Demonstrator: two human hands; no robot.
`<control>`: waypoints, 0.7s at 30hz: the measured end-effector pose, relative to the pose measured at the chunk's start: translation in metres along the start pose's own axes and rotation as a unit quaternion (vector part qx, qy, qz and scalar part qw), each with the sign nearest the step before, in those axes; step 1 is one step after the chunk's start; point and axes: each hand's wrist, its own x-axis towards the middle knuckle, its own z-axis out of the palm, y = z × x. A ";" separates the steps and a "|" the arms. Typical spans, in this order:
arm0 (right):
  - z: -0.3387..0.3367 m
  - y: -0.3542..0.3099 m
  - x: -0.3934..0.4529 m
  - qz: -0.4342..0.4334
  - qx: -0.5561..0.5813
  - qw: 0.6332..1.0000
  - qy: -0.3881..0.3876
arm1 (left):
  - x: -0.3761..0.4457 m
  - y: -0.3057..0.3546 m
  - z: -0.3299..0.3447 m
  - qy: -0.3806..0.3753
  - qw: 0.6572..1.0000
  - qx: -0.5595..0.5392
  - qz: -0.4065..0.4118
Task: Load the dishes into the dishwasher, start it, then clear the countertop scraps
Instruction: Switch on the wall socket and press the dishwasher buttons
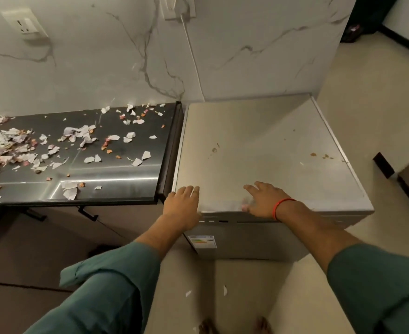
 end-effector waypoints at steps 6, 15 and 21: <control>0.067 -0.024 0.006 -0.023 -0.068 0.995 0.073 | -0.002 -0.010 0.073 -0.010 1.000 -0.018 0.009; 0.108 -0.043 -0.005 0.051 -0.110 0.986 0.111 | 0.002 -0.003 0.116 0.092 0.994 -0.066 0.002; 0.118 -0.046 -0.002 0.072 -0.142 0.980 0.121 | 0.013 -0.004 0.147 0.194 0.974 -0.118 0.006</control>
